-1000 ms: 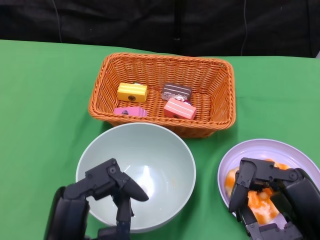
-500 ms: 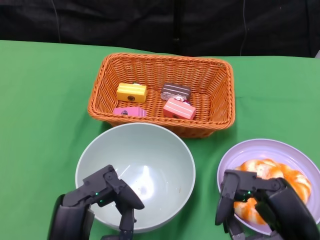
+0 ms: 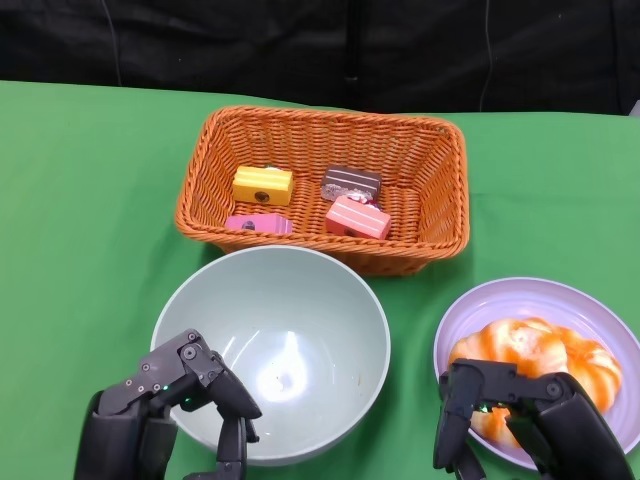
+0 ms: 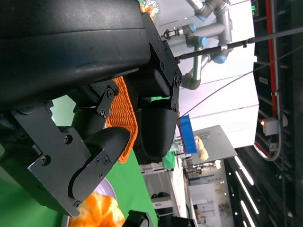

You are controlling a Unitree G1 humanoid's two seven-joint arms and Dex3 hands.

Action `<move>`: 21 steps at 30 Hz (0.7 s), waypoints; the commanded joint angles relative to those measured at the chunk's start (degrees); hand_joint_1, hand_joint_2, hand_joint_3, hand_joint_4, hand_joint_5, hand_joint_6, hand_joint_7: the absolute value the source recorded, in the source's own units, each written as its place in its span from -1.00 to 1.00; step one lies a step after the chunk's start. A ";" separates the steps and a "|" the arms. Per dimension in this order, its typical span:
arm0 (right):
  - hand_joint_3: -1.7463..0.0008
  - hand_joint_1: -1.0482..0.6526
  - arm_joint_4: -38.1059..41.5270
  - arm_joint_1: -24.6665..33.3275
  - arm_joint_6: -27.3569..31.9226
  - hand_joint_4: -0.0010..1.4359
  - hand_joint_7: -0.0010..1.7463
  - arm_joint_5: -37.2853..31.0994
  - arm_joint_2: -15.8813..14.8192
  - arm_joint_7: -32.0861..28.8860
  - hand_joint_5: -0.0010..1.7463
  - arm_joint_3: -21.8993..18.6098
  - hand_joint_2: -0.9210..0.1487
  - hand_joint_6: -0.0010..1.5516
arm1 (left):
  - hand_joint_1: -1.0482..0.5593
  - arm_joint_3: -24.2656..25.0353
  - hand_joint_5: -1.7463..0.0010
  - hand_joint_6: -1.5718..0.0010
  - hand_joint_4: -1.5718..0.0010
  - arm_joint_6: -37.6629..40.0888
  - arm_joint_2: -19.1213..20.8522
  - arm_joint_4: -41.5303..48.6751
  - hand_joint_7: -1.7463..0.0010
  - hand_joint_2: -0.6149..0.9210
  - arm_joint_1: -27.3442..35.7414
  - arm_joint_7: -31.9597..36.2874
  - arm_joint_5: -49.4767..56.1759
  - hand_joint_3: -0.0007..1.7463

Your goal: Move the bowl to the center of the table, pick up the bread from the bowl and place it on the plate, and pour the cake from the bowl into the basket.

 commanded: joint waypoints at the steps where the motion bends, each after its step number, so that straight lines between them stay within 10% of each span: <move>1: -1.00 0.45 0.06 -0.25 -0.43 0.27 0.69 0.66 -0.14 -0.32 0.98 -0.42 0.43 0.14 | 0.34 -0.28 -0.98 -0.01 -0.07 0.79 -0.48 0.18 -0.74 0.03 0.71 -0.94 -1.53 0.93; 21: -1.00 0.42 -3.43 1.36 0.30 0.25 0.67 0.72 -1.12 -0.23 0.97 -1.02 0.40 0.12 | 0.29 -0.84 -0.95 0.00 0.00 -0.51 -2.56 -0.34 -0.63 0.17 2.84 -2.31 -0.39 0.71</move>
